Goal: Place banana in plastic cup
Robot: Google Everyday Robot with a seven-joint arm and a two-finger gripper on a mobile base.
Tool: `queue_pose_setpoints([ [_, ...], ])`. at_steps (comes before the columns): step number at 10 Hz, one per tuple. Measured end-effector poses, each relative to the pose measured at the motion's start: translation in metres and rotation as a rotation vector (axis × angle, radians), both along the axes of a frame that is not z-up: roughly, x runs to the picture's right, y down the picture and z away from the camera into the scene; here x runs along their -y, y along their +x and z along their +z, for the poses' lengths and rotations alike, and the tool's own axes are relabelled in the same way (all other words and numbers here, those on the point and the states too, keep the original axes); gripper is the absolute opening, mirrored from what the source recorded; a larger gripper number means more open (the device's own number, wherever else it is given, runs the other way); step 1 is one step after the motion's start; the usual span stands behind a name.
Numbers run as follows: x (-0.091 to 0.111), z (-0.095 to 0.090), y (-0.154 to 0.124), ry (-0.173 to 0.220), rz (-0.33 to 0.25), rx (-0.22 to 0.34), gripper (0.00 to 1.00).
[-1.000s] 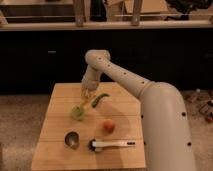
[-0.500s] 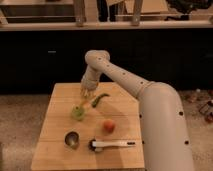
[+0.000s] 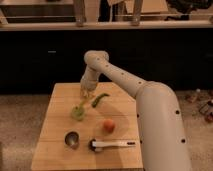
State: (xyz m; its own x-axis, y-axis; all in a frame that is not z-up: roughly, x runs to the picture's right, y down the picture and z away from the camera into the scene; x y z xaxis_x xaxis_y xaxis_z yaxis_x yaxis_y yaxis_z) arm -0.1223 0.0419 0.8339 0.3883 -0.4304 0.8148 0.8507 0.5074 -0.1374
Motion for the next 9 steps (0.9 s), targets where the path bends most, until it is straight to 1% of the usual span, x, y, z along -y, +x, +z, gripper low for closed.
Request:
queue_pose_setpoints([
  [1, 0.002, -0.002, -0.002, 0.002, -0.005, 0.001, 0.0],
  [2, 0.003, -0.005, -0.015, 0.006, -0.021, 0.013, 0.0],
  [6, 0.005, -0.018, -0.043, 0.021, -0.057, 0.043, 0.0],
  [9, -0.005, -0.023, -0.047, 0.007, -0.088, 0.058, 0.0],
])
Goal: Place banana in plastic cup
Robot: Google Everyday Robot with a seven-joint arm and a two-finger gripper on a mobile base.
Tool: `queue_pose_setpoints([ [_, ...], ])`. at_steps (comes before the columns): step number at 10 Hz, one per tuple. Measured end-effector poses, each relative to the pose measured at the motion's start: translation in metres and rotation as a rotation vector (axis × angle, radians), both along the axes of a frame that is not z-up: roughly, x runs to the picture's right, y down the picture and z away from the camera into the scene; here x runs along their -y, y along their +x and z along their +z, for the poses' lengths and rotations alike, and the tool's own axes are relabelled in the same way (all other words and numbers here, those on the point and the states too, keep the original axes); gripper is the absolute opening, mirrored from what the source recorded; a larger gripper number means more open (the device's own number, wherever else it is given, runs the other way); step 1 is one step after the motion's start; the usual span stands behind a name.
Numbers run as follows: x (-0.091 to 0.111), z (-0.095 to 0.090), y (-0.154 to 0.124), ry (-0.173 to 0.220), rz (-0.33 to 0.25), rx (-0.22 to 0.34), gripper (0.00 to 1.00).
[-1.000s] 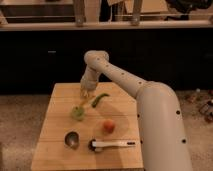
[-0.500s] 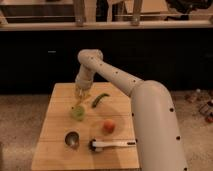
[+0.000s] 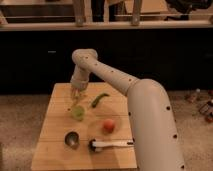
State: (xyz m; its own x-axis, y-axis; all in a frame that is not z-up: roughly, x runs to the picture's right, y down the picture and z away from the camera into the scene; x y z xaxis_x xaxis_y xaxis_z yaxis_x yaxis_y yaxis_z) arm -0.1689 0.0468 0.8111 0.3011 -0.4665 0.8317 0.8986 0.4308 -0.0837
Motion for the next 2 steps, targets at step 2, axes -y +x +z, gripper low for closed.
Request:
queue_pose_setpoints([
  [2, -0.0127, -0.0002, 0.0022, -0.02, -0.011, 0.007, 0.0],
])
